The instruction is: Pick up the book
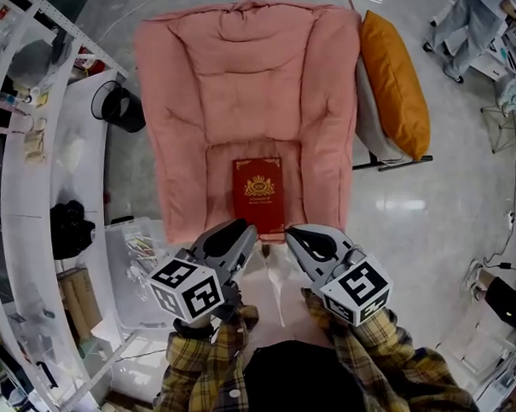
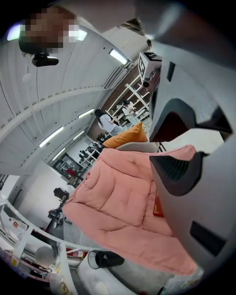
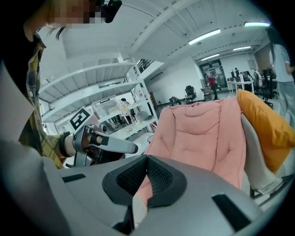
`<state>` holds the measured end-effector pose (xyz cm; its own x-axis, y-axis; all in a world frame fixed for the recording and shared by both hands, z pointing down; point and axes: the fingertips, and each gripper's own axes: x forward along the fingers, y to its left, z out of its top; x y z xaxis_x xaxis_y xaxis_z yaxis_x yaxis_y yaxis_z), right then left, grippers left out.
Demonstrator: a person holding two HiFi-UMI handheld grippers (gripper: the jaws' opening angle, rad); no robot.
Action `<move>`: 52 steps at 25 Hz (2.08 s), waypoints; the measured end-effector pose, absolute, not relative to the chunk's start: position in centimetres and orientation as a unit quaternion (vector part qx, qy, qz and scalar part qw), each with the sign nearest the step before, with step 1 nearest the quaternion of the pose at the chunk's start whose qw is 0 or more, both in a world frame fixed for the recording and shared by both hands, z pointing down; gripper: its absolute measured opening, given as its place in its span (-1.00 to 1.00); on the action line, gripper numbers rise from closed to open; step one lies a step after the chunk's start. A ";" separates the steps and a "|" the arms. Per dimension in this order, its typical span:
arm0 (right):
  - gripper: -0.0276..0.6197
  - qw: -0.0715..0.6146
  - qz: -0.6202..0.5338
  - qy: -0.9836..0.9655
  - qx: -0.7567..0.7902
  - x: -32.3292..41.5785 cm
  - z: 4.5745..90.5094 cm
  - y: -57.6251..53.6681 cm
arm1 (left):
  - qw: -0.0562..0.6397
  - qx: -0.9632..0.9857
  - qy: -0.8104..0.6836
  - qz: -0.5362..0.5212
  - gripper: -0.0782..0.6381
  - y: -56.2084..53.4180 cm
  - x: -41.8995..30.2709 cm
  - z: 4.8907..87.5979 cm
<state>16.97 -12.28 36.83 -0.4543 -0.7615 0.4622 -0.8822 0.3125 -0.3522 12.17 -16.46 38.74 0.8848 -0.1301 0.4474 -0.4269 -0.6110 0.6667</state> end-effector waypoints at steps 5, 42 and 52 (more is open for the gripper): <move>-0.86 0.115 0.301 -0.792 0.519 17.2 39.4 -12.6 | 0.436 0.866 -0.138 0.203 -0.34 -16.5 11.9 43.7; -0.86 0.105 0.423 -0.757 0.487 13.7 57.0 -11.3 | 0.565 0.727 -0.146 0.362 0.05 -15.4 5.2 79.7; -0.86 0.103 0.441 -0.762 0.463 11.0 58.6 -11.5 | 0.599 0.702 -0.073 0.378 0.10 -12.9 5.1 83.6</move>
<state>11.01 -11.49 58.59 -0.5509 -0.6141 0.5651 -0.7959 0.1830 -0.5771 5.08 -12.91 83.60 0.7030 0.3506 0.6187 -0.5555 -0.2726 0.7856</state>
